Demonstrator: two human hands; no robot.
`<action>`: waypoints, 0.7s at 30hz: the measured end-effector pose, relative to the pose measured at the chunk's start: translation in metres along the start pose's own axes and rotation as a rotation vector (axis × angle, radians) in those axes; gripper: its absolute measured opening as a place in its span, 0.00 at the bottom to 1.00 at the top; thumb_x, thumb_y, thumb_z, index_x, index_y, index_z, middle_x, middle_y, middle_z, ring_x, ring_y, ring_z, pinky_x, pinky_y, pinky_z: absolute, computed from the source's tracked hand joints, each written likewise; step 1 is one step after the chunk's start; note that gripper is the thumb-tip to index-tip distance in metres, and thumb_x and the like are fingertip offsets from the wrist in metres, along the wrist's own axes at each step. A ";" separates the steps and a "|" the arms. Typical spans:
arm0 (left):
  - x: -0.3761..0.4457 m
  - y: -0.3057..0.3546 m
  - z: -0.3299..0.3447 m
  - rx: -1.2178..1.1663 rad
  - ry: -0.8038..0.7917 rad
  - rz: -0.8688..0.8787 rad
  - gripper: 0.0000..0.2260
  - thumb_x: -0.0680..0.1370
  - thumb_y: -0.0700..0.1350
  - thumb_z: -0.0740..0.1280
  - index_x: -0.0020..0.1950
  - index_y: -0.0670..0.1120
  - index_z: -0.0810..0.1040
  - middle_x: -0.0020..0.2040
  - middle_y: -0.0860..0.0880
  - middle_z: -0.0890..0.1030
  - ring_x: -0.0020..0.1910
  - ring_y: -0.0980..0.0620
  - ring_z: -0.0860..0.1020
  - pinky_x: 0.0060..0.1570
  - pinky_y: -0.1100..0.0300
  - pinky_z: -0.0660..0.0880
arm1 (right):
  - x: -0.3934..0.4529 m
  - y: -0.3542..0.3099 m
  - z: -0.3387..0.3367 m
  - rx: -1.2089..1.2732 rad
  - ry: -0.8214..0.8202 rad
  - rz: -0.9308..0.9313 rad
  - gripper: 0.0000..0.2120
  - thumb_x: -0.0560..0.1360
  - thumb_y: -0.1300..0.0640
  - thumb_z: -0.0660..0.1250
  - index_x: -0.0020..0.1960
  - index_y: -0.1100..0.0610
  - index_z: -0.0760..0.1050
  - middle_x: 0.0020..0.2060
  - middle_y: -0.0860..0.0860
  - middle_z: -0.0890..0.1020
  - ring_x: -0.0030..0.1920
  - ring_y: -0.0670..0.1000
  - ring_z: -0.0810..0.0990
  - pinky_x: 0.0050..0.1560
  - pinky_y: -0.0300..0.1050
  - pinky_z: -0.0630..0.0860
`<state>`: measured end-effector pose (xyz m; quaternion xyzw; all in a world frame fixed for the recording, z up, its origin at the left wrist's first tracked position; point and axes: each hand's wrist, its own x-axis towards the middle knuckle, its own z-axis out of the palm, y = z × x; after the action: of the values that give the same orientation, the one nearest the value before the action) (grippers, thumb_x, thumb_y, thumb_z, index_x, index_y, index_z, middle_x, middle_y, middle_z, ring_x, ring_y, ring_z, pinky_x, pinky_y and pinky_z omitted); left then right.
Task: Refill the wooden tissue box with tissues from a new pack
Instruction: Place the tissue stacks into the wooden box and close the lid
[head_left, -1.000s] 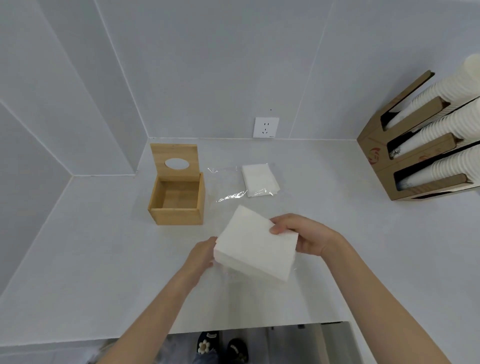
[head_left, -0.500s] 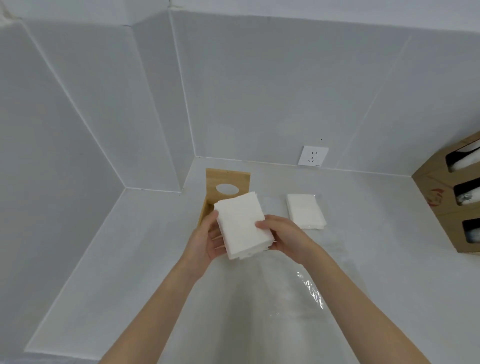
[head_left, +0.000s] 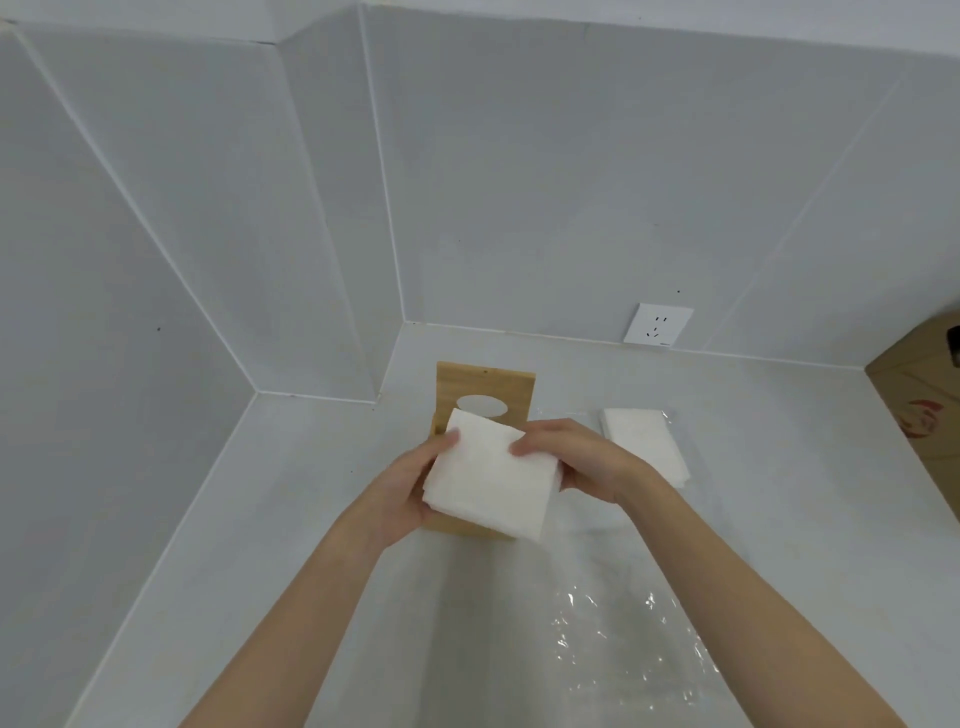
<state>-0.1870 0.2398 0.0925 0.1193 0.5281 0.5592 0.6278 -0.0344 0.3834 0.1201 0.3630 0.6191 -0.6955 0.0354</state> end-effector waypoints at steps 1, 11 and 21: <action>0.003 0.001 -0.001 0.053 0.046 0.003 0.20 0.69 0.51 0.70 0.56 0.42 0.79 0.53 0.44 0.83 0.51 0.47 0.81 0.44 0.57 0.79 | 0.004 0.000 0.000 -0.005 0.013 -0.002 0.02 0.69 0.55 0.69 0.39 0.51 0.80 0.36 0.48 0.81 0.36 0.46 0.80 0.33 0.38 0.76; 0.013 0.007 -0.003 0.307 0.390 0.123 0.17 0.72 0.38 0.68 0.58 0.50 0.69 0.45 0.47 0.80 0.43 0.50 0.79 0.39 0.57 0.75 | 0.014 0.021 0.005 0.329 0.308 0.075 0.18 0.67 0.66 0.72 0.55 0.65 0.73 0.43 0.58 0.84 0.38 0.54 0.84 0.37 0.44 0.82; 0.020 0.000 0.001 0.979 0.582 0.418 0.08 0.69 0.37 0.69 0.39 0.48 0.72 0.37 0.36 0.82 0.30 0.46 0.74 0.28 0.69 0.68 | 0.026 0.021 0.040 -0.418 0.716 -0.089 0.09 0.65 0.60 0.68 0.32 0.51 0.69 0.28 0.46 0.75 0.34 0.51 0.75 0.29 0.39 0.66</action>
<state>-0.1900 0.2571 0.0820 0.3376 0.8394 0.3723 0.2067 -0.0612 0.3534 0.0873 0.5397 0.7352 -0.3858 -0.1393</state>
